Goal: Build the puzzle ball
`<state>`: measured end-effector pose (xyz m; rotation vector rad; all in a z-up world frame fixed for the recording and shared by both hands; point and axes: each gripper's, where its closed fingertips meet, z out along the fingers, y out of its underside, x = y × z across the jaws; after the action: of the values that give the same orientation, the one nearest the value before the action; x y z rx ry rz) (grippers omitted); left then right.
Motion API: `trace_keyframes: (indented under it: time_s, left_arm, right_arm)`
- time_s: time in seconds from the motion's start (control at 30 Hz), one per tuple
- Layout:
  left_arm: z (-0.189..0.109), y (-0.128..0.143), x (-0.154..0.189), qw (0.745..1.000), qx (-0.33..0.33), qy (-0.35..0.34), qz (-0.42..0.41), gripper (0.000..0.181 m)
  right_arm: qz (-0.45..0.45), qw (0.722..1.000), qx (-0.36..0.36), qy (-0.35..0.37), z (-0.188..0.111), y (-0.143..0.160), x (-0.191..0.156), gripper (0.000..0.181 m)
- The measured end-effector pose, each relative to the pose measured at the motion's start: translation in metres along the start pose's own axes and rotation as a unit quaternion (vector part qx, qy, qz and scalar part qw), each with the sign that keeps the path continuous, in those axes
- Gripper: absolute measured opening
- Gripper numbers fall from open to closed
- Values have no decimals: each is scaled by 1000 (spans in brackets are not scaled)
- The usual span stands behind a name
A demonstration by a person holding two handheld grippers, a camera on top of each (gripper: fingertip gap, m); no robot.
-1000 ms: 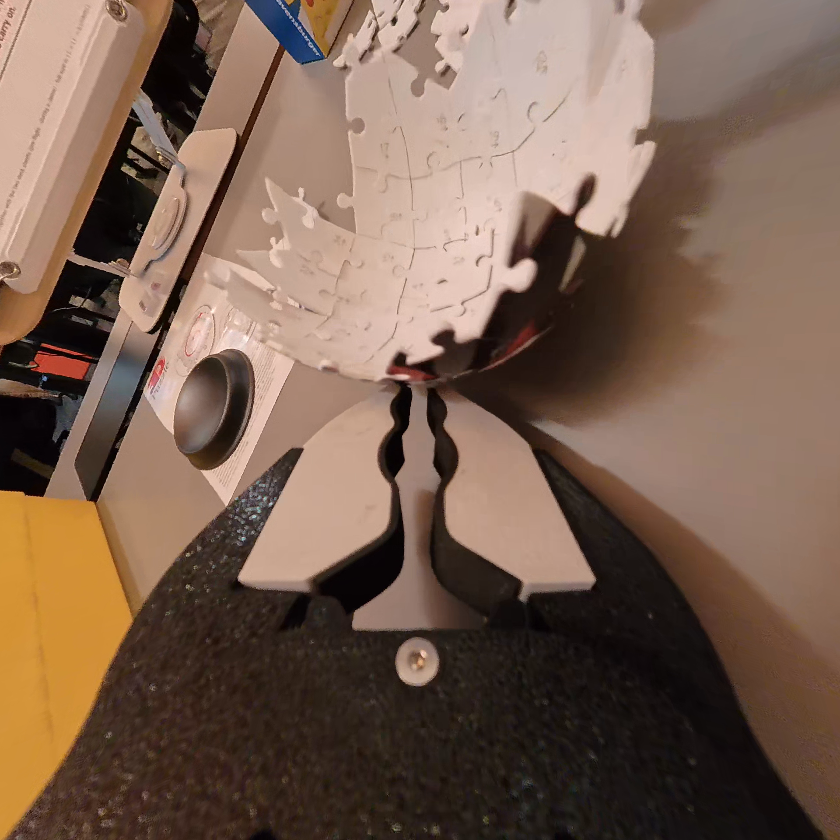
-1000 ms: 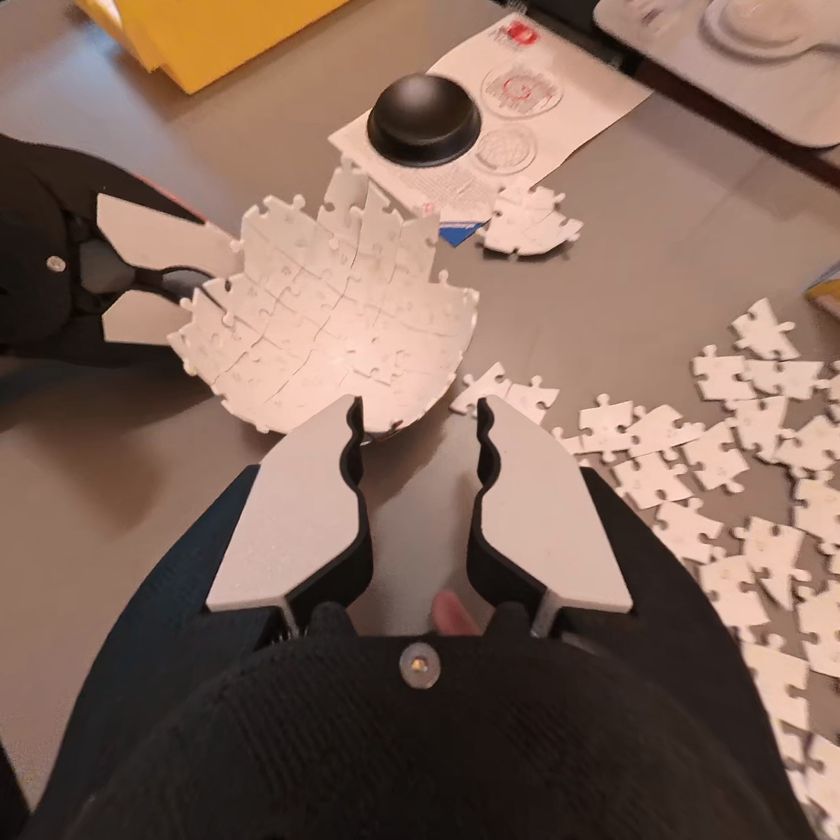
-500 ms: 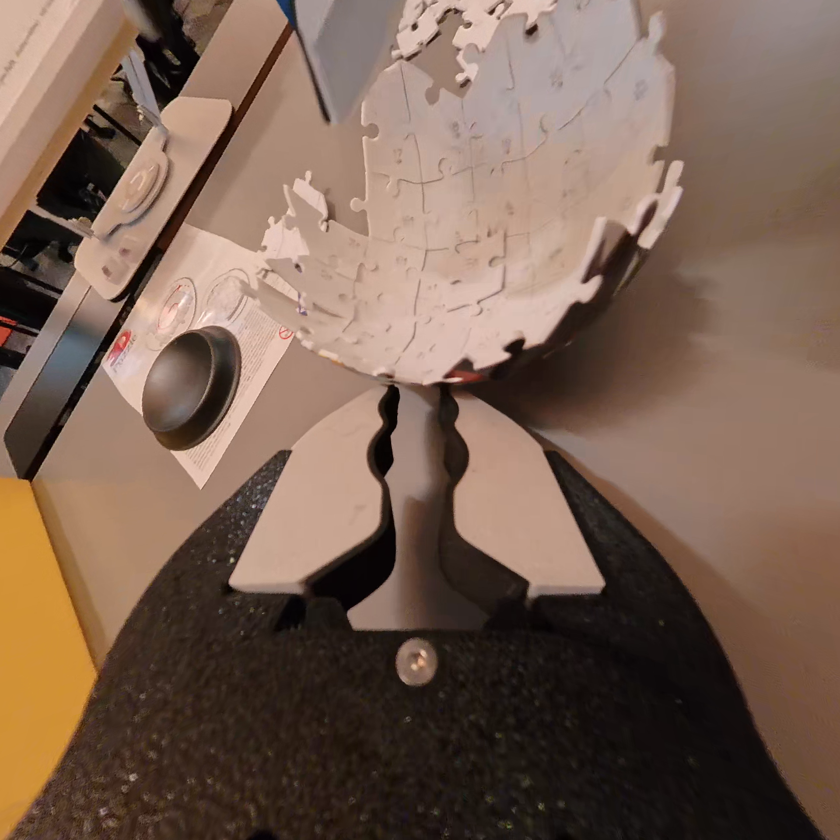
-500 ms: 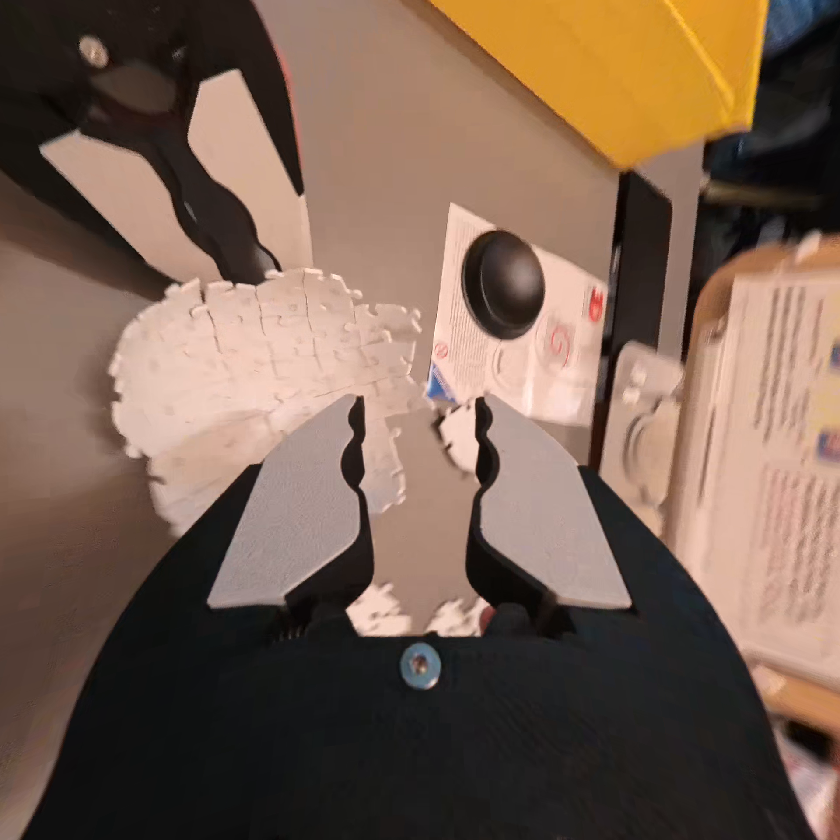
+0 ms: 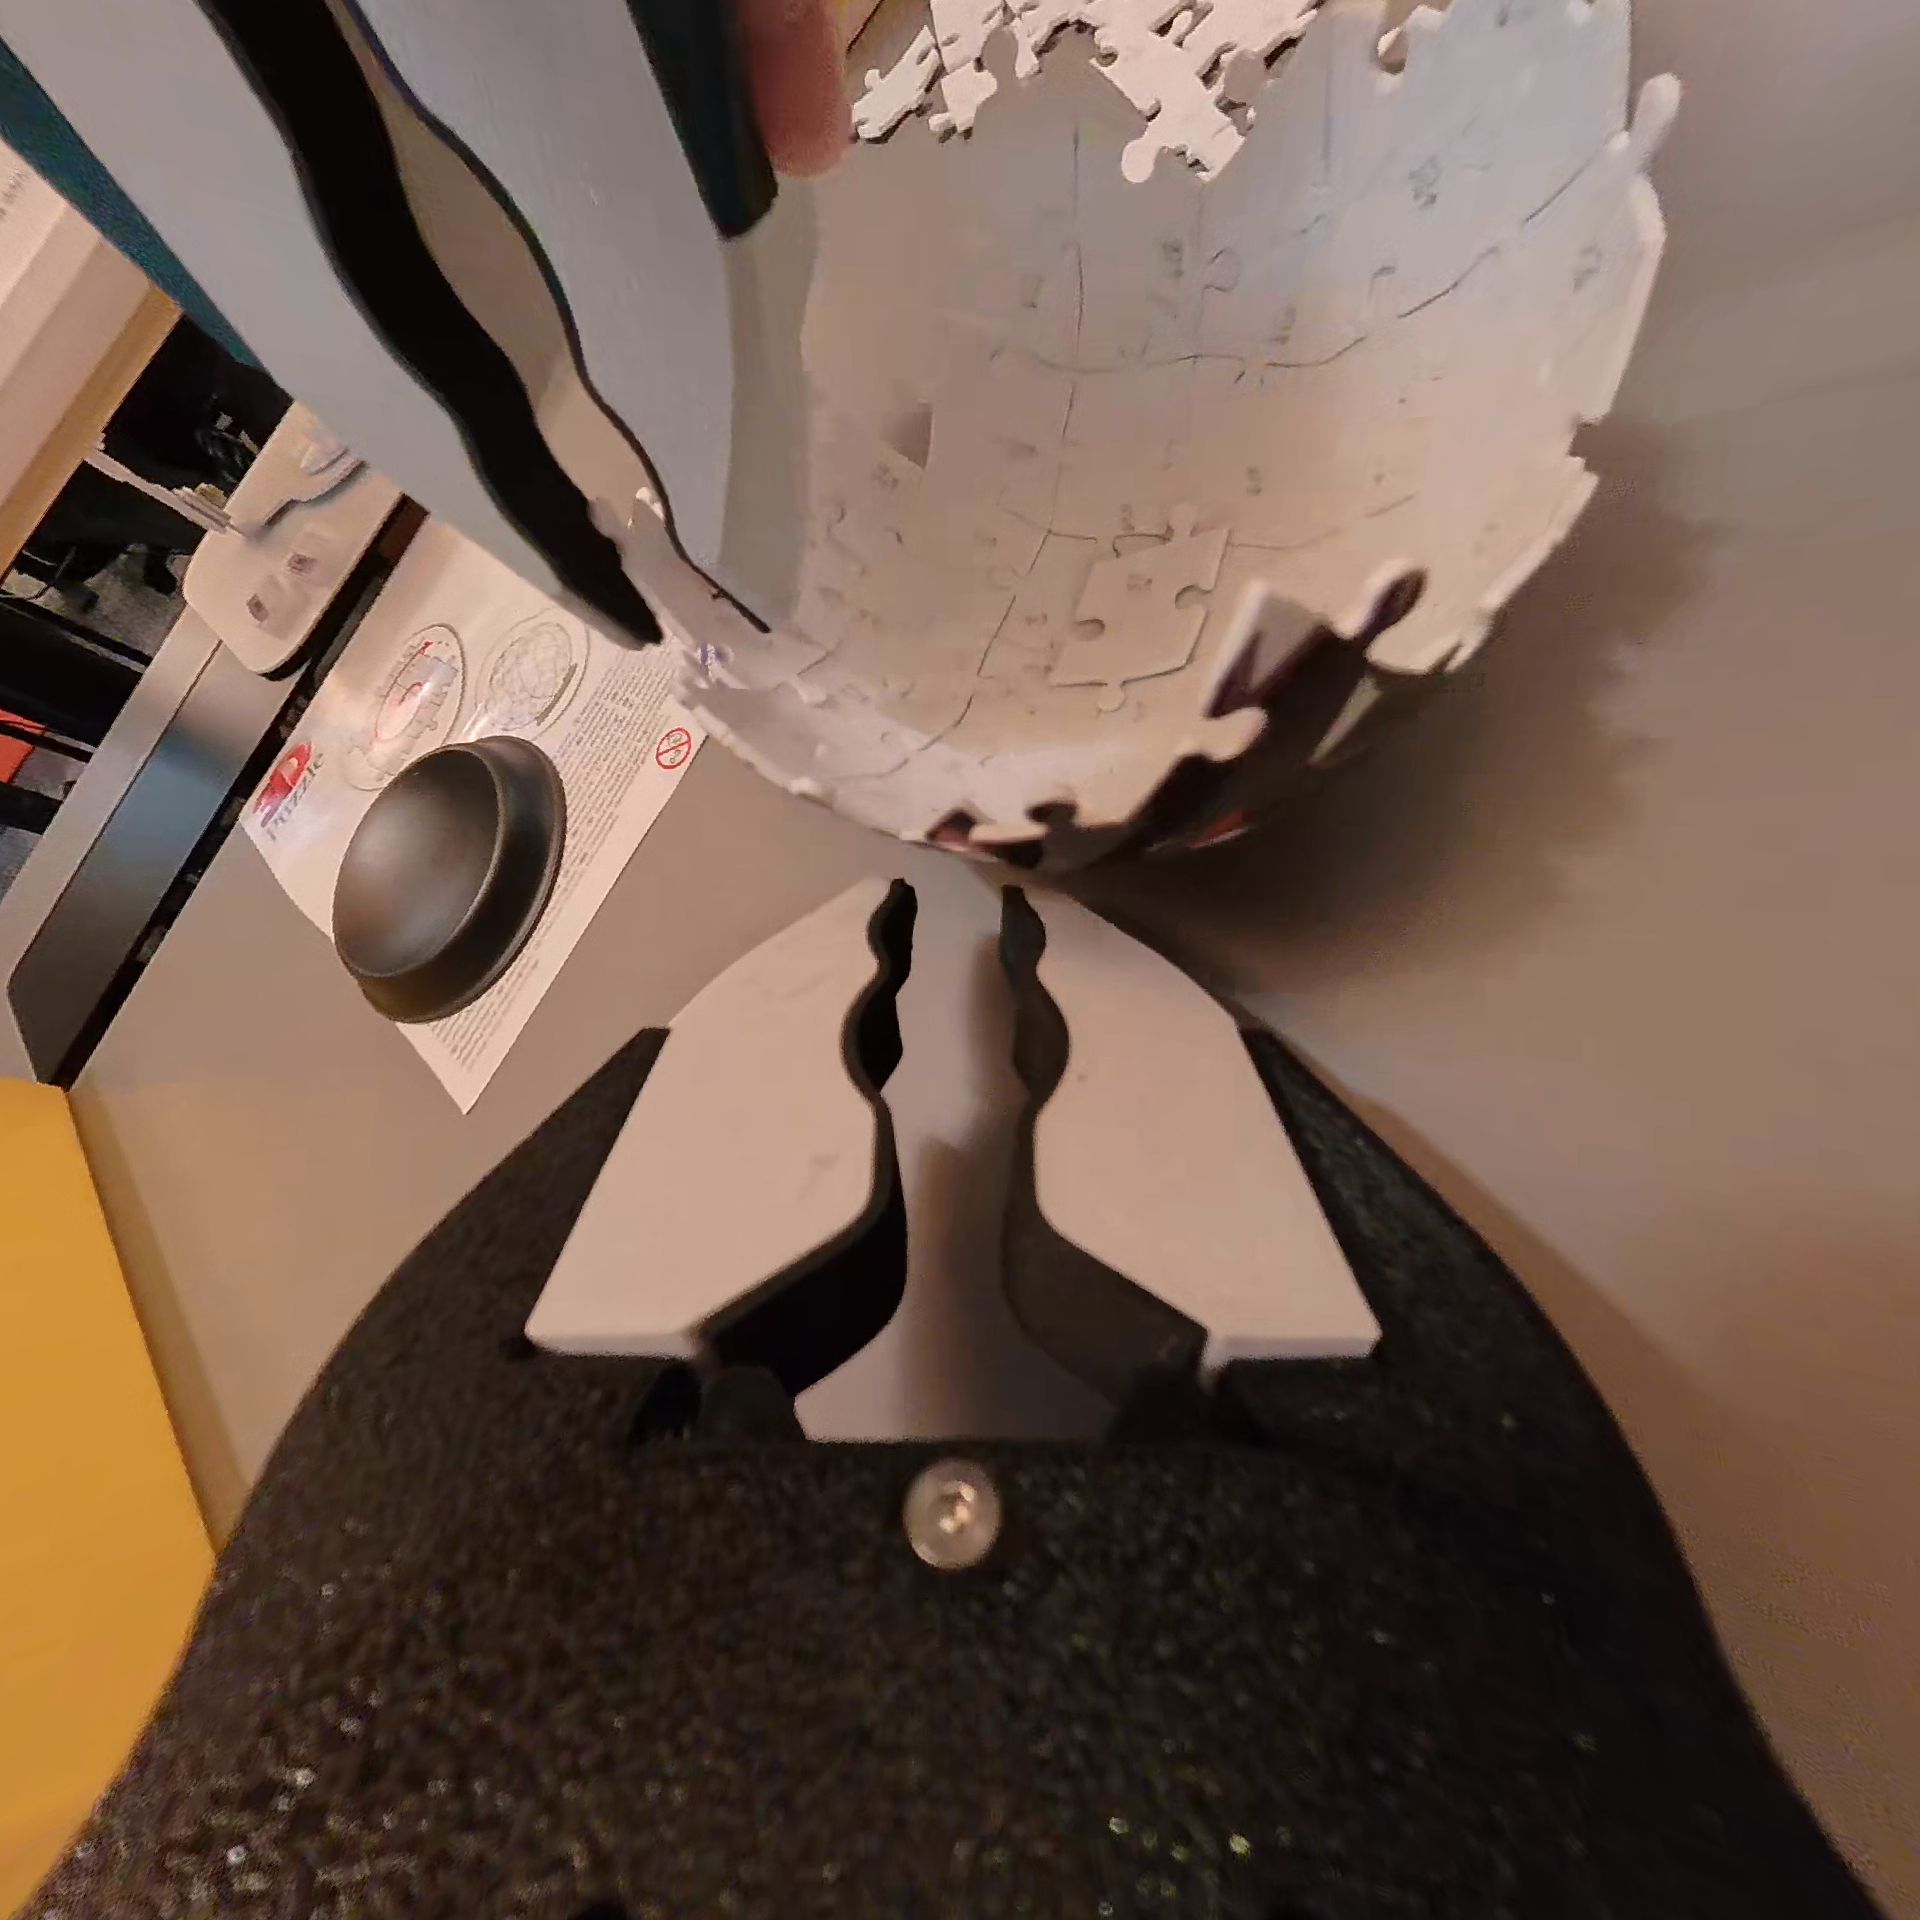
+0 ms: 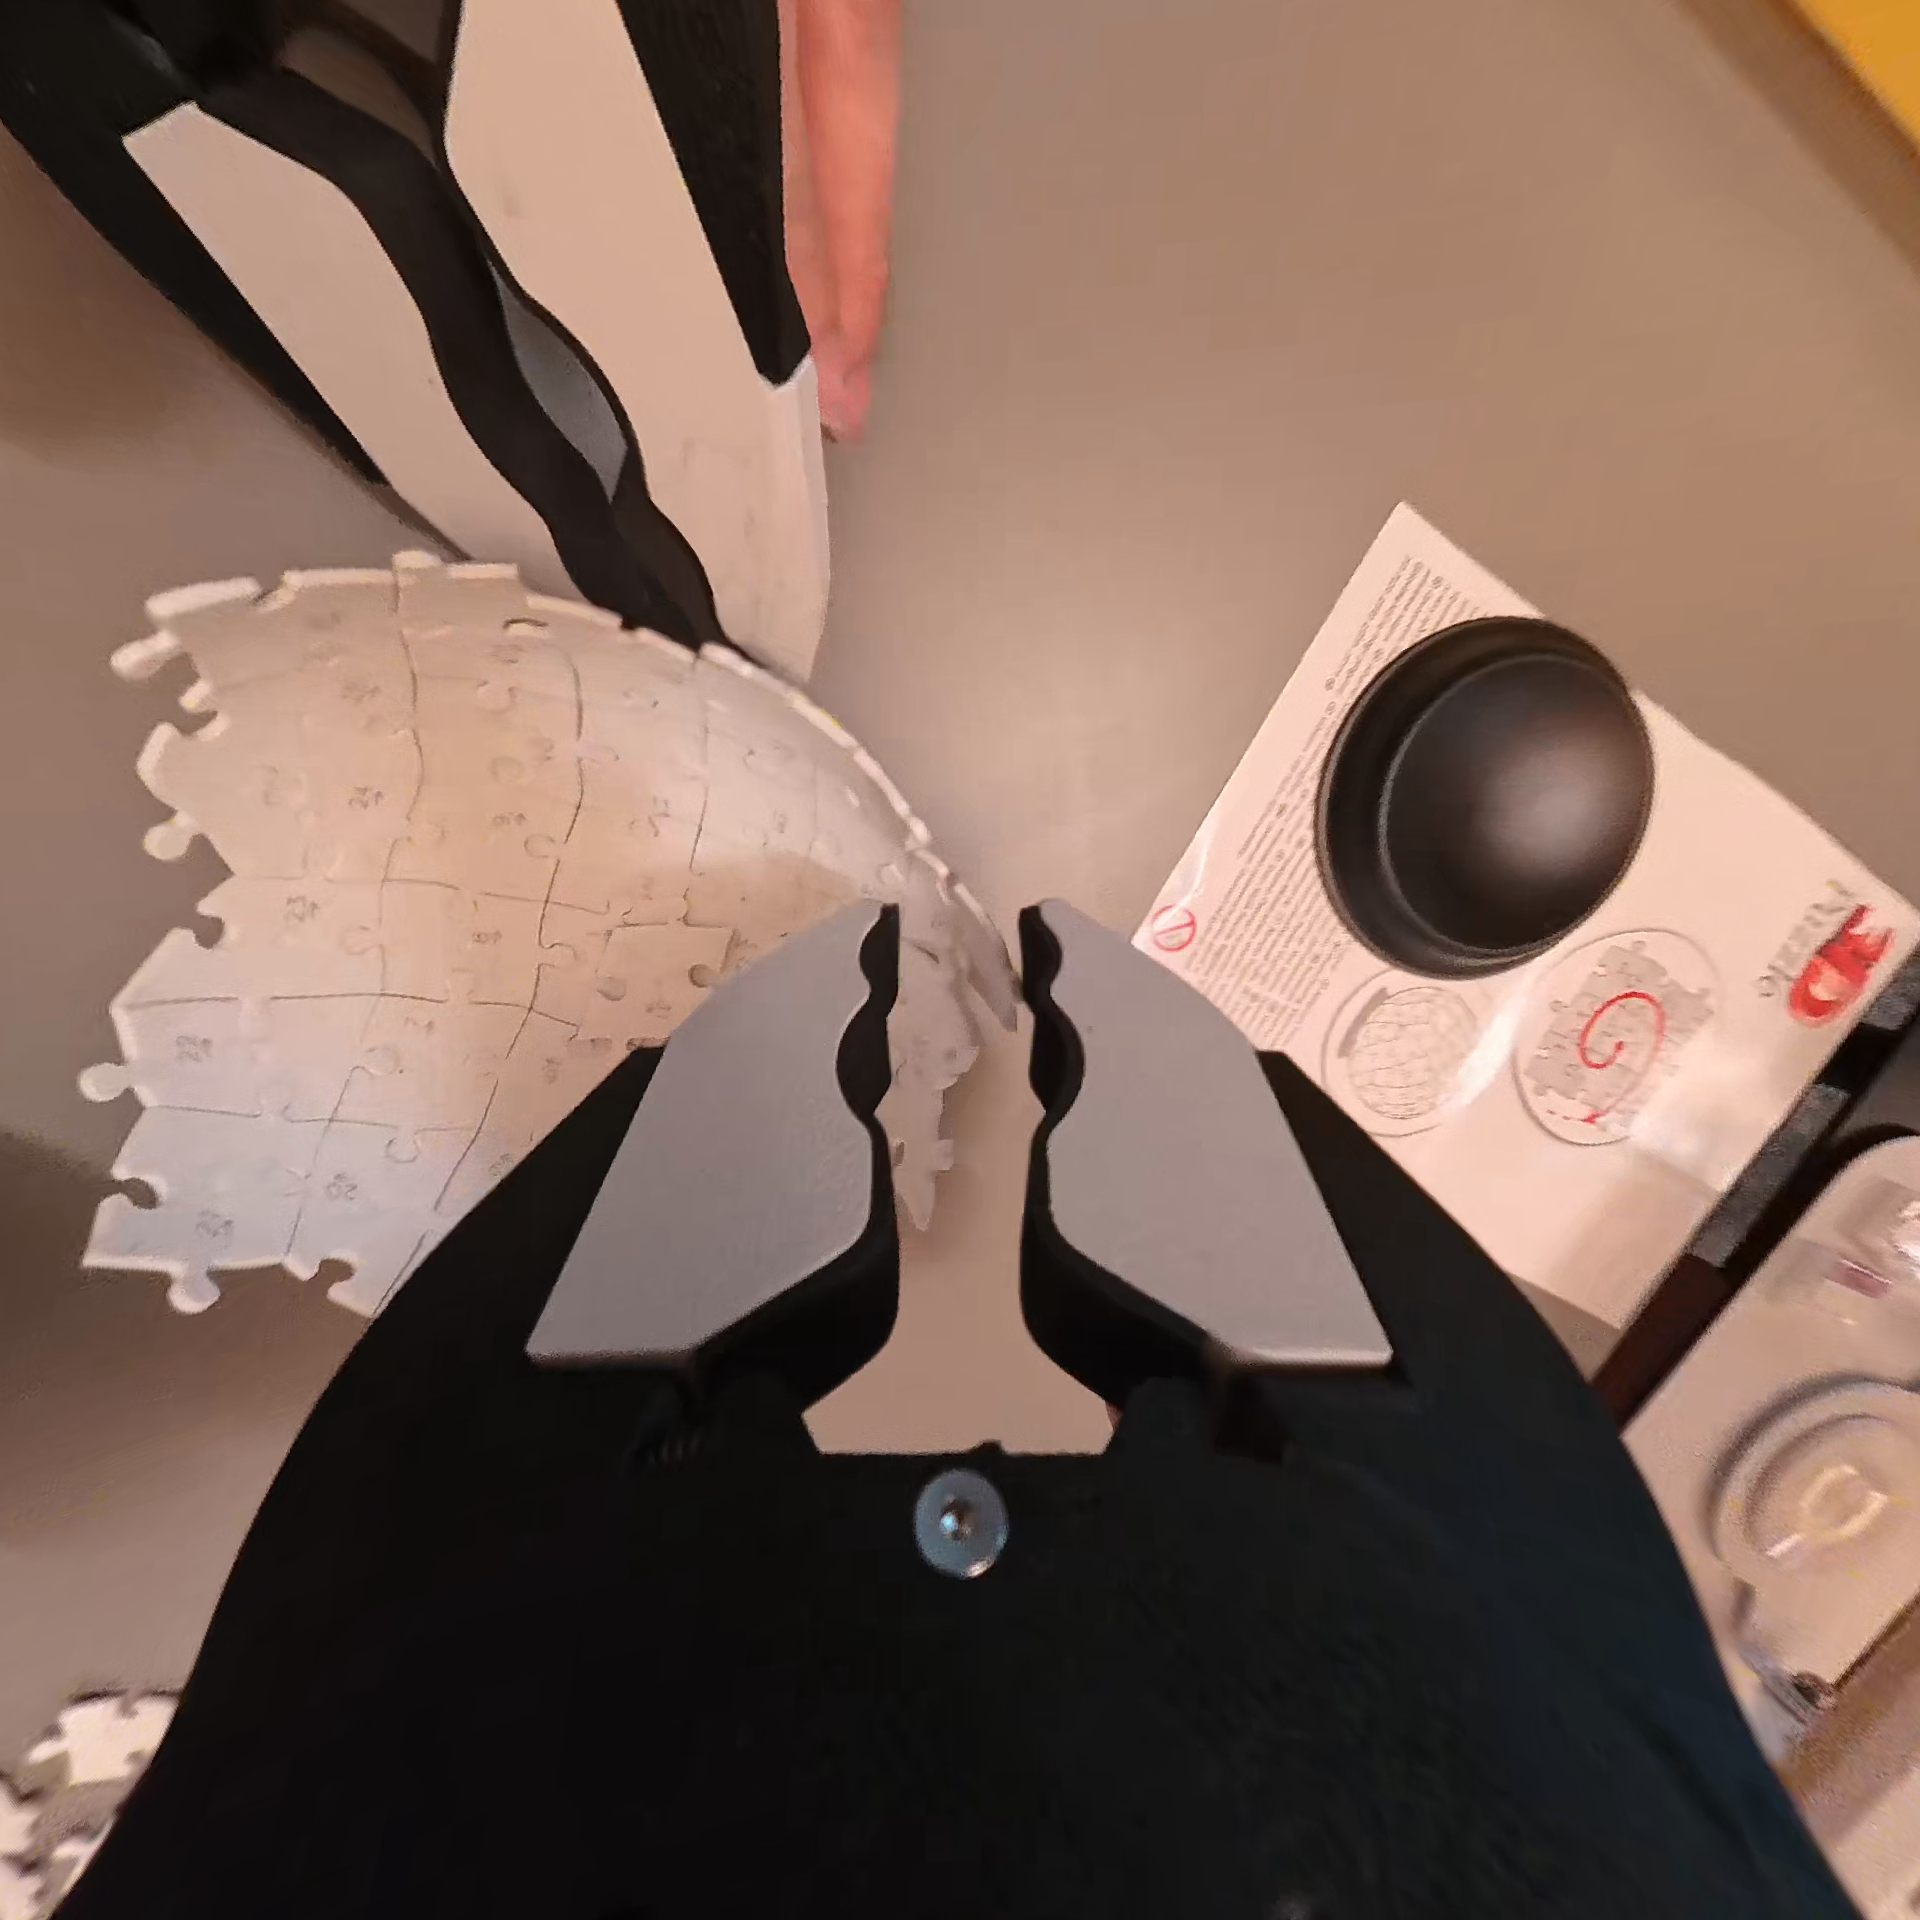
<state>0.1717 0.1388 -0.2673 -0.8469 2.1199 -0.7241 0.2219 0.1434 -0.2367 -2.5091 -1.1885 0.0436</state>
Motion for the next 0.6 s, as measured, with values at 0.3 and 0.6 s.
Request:
trace_keyframes:
  time_s: [0.3, 0.6]
  left_arm:
    - [2, -3, 5, 1000, 0, 6, 12, 15]
    - [4, -3, 7, 1000, -4, 5, 19, 14]
  right_arm:
    - [26, 1000, 5, -7, -3, 10, -9, 16]
    - [56, 998, 5, 26, -9, 28, -13, 30]
